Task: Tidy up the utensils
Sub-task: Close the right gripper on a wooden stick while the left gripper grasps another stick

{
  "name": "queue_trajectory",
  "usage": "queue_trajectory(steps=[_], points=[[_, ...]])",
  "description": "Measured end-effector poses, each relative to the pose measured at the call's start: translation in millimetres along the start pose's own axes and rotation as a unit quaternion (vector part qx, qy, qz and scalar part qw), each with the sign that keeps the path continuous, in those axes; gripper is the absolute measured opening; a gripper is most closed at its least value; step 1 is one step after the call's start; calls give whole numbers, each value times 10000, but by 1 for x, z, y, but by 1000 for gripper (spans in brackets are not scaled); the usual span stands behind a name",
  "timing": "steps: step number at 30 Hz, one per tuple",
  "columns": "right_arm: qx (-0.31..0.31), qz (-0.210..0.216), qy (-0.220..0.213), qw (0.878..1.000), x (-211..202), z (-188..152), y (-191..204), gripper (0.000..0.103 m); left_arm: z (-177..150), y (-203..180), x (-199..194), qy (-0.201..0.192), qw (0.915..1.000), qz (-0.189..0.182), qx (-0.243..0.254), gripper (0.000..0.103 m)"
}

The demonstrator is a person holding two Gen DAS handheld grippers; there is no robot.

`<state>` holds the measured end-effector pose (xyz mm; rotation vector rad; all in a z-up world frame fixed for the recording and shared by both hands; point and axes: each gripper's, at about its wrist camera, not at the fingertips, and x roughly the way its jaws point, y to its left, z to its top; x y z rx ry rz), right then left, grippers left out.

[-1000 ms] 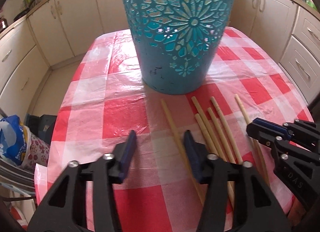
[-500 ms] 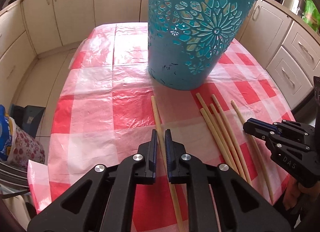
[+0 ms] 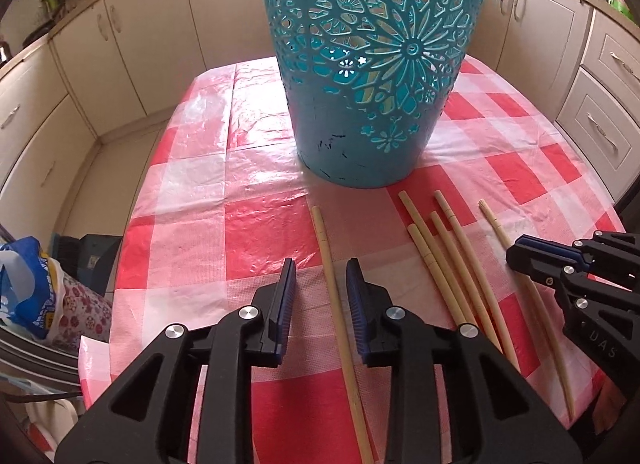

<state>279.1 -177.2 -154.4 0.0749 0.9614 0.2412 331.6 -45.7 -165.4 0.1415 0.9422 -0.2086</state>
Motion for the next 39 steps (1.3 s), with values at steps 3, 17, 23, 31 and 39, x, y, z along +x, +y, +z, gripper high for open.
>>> queue_trajectory(steps=[3, 17, 23, 31, 39], points=[[-25, -28, -5, 10000, 0, 0, 1, 8, -1, -3, -1, -23, 10000, 31, 3, 27], [-54, -48, -39, 10000, 0, -1, 2, 8, -4, -2, 1, -70, 9997, 193, -96, 41], [-96, -72, -53, 9999, -1, -2, 3, 8, -4, -2, 1, -82, 9996, 240, -80, 42], [-112, -94, -108, 9998, -1, -3, 4, 8, -5, -6, -1, -128, 9994, 317, 8, 42], [-63, -75, -132, 9999, -1, -4, 3, 8, -7, -10, -2, -193, 9994, 236, 177, 24]])
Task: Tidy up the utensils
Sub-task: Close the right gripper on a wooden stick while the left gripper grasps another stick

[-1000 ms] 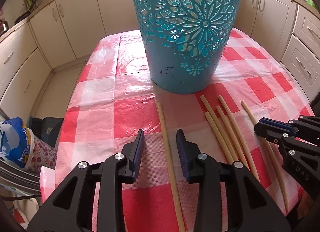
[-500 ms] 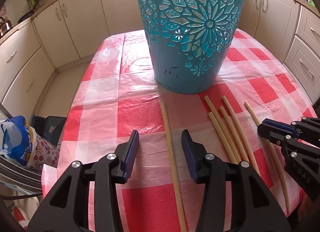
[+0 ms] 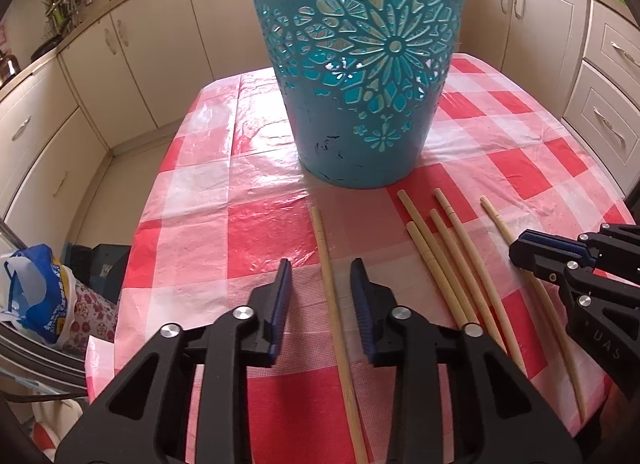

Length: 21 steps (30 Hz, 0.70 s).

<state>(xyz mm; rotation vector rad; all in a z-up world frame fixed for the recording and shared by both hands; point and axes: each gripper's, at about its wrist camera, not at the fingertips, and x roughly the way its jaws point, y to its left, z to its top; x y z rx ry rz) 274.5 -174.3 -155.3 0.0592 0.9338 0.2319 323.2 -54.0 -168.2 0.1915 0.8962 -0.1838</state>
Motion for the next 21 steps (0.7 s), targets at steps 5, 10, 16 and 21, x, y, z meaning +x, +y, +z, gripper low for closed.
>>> queue_trajectory(steps=[5, 10, 16, 21], points=[[-9, -5, 36, 10000, 0, 1, 0, 8, -1, -3, 0, -24, 10000, -23, 86, 16], [-3, 20, 20, 10000, 0, 1, 0, 8, -1, -5, -1, -42, 9999, -49, 151, 7], [312, 166, -78, 9993, -3, -1, -10, 6, -2, -2, -1, -49, 9999, -123, 47, 5], [434, 209, -95, 9988, -2, -2, -15, 6, -2, 2, 0, -45, 9998, -166, -32, 5]])
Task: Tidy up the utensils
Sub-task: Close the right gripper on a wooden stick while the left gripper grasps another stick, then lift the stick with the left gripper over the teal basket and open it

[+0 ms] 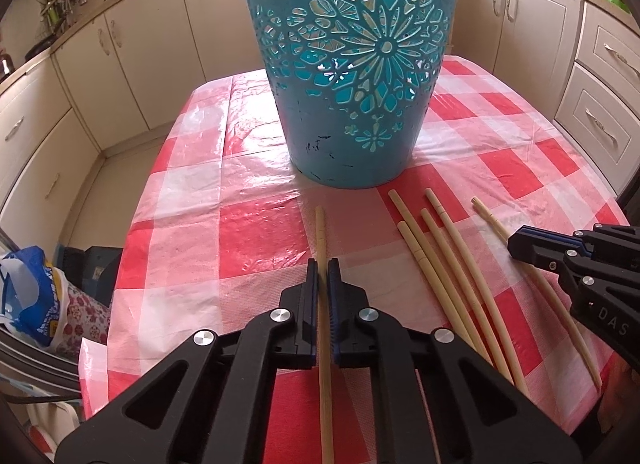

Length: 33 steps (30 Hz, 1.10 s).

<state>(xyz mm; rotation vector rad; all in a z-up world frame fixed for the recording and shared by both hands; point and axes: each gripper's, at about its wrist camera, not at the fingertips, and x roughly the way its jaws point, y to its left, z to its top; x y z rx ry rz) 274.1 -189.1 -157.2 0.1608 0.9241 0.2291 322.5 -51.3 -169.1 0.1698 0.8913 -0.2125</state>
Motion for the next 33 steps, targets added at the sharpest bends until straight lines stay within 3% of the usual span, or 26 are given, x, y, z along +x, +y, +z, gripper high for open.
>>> queue_trajectory(steps=[20, 33], points=[[454, 160, -138, 9987, -2, -1, -20, 6, 0, 7, -14, -299, 9992, -183, -197, 5], [430, 143, -131, 9989, -1, 0, -20, 6, 7, 0, -38, -570, 9977, -326, -156, 5]])
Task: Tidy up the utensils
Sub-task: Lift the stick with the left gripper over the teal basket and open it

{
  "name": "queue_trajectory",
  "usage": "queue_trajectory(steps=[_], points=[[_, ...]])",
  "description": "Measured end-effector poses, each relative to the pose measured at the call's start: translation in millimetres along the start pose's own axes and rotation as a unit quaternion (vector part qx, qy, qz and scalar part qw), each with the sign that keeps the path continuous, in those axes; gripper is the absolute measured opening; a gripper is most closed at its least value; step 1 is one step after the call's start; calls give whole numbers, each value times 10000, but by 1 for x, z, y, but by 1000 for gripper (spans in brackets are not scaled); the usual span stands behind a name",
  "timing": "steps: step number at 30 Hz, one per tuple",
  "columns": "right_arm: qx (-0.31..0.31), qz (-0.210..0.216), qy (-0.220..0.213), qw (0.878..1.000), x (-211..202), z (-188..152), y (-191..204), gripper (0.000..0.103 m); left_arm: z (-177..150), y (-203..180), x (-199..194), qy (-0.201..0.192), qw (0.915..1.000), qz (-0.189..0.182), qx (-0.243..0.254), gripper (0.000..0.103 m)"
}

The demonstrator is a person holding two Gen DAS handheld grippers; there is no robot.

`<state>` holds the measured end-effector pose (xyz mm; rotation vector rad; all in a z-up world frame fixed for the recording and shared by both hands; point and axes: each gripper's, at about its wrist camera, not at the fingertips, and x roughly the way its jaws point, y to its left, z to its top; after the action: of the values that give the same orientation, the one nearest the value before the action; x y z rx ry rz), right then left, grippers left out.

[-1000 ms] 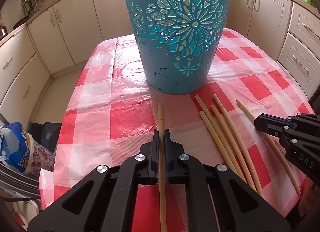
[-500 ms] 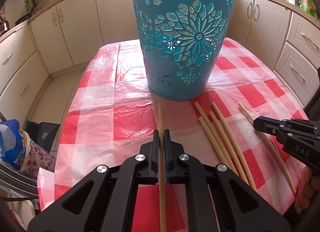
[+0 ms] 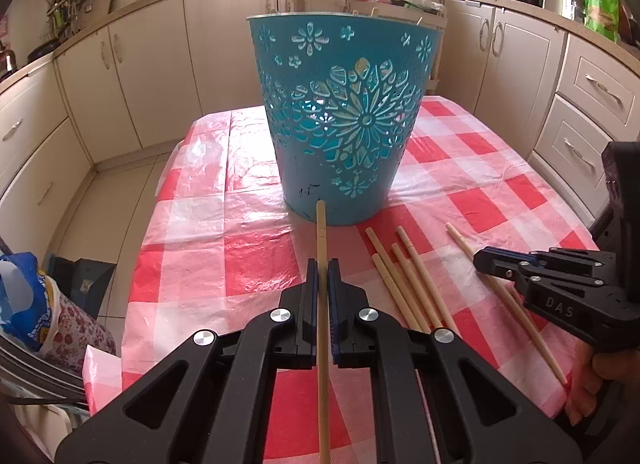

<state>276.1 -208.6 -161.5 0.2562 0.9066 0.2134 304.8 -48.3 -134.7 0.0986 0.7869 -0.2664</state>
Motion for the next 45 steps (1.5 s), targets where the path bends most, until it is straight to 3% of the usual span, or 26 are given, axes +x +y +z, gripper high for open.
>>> queue_trajectory(steps=[9, 18, 28, 34, 38, 45], points=[[-30, -13, 6, 10000, 0, 0, 1, 6, 20, 21, -35, -341, 9974, -476, -421, 5], [31, 55, 3, 10000, 0, 0, 0, 6, 94, 49, -97, -1442, 9830, -788, -818, 5], [90, 130, 4, 9999, 0, 0, -4, 6, 174, 31, -96, -2106, 9712, -874, -694, 5], [140, 192, 9, 9997, 0, 1, -7, 6, 202, 25, -90, -2449, 9637, -796, -707, 5], [156, 212, 13, 9997, 0, 1, -7, 6, 203, 23, -64, -2473, 9651, -596, -623, 5], [130, 193, 18, 9997, 1, 2, -7, 6, 171, 24, -11, -1728, 9834, -183, -529, 6]])
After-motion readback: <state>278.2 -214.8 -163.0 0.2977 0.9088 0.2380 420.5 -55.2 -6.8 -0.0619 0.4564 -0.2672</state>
